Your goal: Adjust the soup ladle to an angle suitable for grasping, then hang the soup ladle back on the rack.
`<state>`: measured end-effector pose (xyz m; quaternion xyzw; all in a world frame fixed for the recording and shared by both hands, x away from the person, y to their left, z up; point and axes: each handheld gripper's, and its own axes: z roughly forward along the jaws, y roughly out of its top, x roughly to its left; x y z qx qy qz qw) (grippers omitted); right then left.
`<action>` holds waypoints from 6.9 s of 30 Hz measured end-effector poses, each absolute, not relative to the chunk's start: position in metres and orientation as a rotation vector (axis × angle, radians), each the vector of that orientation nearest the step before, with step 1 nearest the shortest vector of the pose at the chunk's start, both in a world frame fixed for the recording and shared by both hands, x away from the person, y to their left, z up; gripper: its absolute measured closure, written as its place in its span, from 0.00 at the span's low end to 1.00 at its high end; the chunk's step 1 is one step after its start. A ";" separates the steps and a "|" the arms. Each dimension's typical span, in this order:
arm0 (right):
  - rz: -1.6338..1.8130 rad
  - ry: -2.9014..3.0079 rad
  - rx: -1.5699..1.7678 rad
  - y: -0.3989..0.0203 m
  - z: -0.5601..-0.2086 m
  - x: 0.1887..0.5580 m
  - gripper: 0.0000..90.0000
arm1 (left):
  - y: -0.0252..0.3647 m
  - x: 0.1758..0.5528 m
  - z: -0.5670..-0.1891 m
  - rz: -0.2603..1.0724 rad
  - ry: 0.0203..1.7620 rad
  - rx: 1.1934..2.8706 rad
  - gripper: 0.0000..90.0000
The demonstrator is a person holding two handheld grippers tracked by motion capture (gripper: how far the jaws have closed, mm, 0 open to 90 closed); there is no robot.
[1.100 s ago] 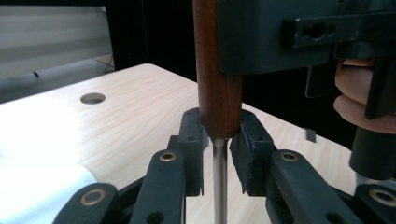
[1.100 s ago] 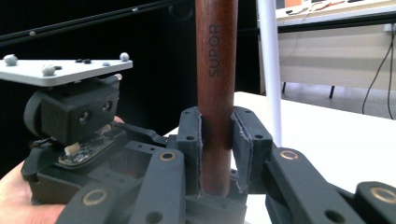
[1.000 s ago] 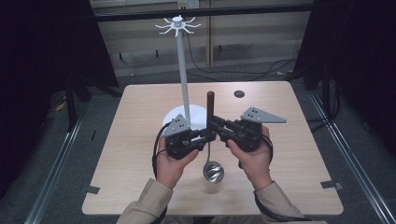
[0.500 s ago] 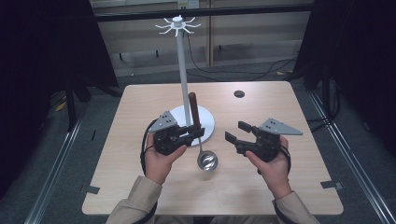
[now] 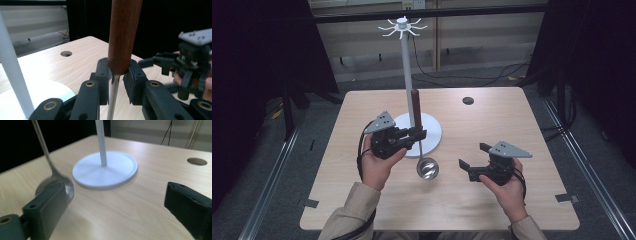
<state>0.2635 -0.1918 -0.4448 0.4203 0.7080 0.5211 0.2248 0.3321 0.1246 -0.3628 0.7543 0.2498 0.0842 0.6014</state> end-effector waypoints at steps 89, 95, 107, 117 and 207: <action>1.440 2.004 1.186 -0.202 -0.462 0.263 0.02 | 0.096 0.432 -0.290 0.191 0.573 1.649 0.83; 1.436 2.010 1.187 -0.200 -0.463 0.263 0.03 | 0.099 0.434 -0.291 0.179 0.592 1.638 0.83; 1.436 2.013 1.190 -0.200 -0.463 0.263 0.02 | 0.109 0.438 -0.297 0.193 0.634 1.617 0.83; 1.433 2.014 1.188 -0.200 -0.463 0.262 0.03 | 0.117 0.441 -0.299 0.221 0.648 1.591 0.82; 1.416 2.008 1.174 -0.206 -0.458 0.260 0.02 | 0.168 0.366 -0.381 0.393 0.717 1.758 0.19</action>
